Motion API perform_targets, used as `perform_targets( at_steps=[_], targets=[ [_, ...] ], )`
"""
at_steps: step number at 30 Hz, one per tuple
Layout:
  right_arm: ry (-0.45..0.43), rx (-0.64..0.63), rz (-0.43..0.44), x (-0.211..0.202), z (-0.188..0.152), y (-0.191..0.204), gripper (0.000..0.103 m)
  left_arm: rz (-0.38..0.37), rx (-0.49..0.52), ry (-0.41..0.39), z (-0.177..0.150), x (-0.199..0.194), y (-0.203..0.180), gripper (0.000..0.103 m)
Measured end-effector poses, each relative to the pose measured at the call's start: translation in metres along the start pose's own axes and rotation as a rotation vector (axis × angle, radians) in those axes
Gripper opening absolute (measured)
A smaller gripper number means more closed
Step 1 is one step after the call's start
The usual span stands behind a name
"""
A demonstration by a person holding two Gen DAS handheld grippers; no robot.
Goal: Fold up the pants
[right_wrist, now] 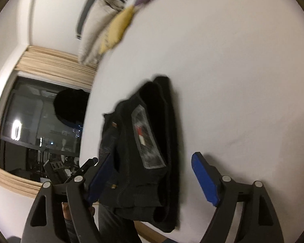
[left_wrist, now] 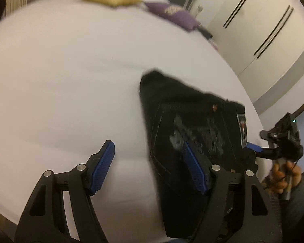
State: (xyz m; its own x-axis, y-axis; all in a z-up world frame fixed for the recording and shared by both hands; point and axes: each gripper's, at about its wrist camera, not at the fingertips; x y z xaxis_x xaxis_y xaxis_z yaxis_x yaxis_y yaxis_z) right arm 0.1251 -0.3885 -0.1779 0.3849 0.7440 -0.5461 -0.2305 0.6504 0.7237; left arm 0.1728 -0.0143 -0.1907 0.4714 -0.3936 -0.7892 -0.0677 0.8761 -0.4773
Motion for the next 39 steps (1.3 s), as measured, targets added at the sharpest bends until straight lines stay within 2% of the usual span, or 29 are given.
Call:
perform_targets(
  at_steps=[3, 6, 10, 13, 14, 15, 17, 18, 21, 23, 25, 28, 32, 35, 37, 39],
  targets=[
    [0.014, -0.018, 0.009, 0.009, -0.007, 0.005, 0.082, -0.035, 0.012, 0.079, -0.007, 0.020, -0.006, 0.068],
    [0.063, -0.055, -0.002, 0.026, -0.005, 0.017, 0.082, -0.074, 0.007, 0.131, -0.008, 0.035, -0.012, 0.069],
    [0.096, -0.037, -0.016, 0.041, 0.004, 0.017, 0.081, -0.087, 0.004, 0.166, -0.001, 0.043, -0.016, 0.068],
    [0.126, -0.068, -0.053, 0.047, 0.008, 0.023, 0.075, -0.078, 0.015, 0.179, 0.003, 0.045, -0.019, 0.066],
    [0.135, -0.092, -0.074, 0.049, 0.007, 0.027, 0.067, -0.075, 0.019, 0.179, 0.002, 0.043, -0.017, 0.062],
    [0.142, -0.113, -0.103, 0.050, 0.007, 0.030, 0.054, -0.071, 0.021, 0.176, 0.002, 0.043, -0.019, 0.060],
    [0.137, -0.123, -0.144, 0.048, 0.004, 0.030, 0.038, -0.065, 0.028, 0.160, 0.001, 0.039, -0.022, 0.047],
    [0.124, -0.119, -0.144, 0.044, 0.003, 0.029, 0.030, -0.060, 0.045, 0.148, 0.000, 0.036, -0.026, 0.044],
    [0.096, -0.188, -0.190, 0.036, 0.000, 0.044, 0.022, -0.028, 0.099, 0.116, -0.002, 0.028, -0.038, 0.031],
    [0.085, -0.275, -0.246, 0.033, 0.000, 0.065, 0.020, -0.010, 0.130, 0.088, -0.001, 0.022, -0.049, 0.024],
    [0.051, -0.333, -0.251, 0.021, 0.006, 0.085, 0.019, -0.006, 0.154, 0.052, 0.003, 0.011, -0.058, 0.022],
    [-0.009, -0.403, -0.270, 0.001, 0.019, 0.107, 0.019, -0.001, 0.220, -0.033, 0.016, -0.014, -0.081, 0.022],
    [-0.066, -0.435, -0.291, -0.018, 0.047, 0.113, 0.019, 0.005, 0.260, -0.098, 0.040, -0.023, -0.099, 0.022],
    [-0.082, -0.444, -0.314, -0.017, 0.065, 0.105, 0.019, 0.032, 0.283, -0.110, 0.051, -0.007, -0.107, 0.022],
    [-0.069, -0.420, -0.329, -0.006, 0.073, 0.086, 0.020, 0.050, 0.282, -0.102, 0.053, 0.014, -0.104, 0.023],
    [-0.041, -0.383, -0.338, 0.007, 0.075, 0.066, 0.023, 0.090, 0.265, -0.065, 0.048, 0.052, -0.110, 0.024]
  ],
)
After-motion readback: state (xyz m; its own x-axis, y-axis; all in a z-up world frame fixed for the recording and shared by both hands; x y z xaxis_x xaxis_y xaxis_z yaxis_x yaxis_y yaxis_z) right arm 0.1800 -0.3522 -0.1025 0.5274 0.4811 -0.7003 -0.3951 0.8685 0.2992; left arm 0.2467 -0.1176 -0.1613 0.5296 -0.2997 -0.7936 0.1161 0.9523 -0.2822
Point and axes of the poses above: each gripper's, at about its wrist camera, not at the fingertips, and x roughly the way its jaws point, y to its left, z to its top, and after that the axes turned 13 degrees about -x, right-handed
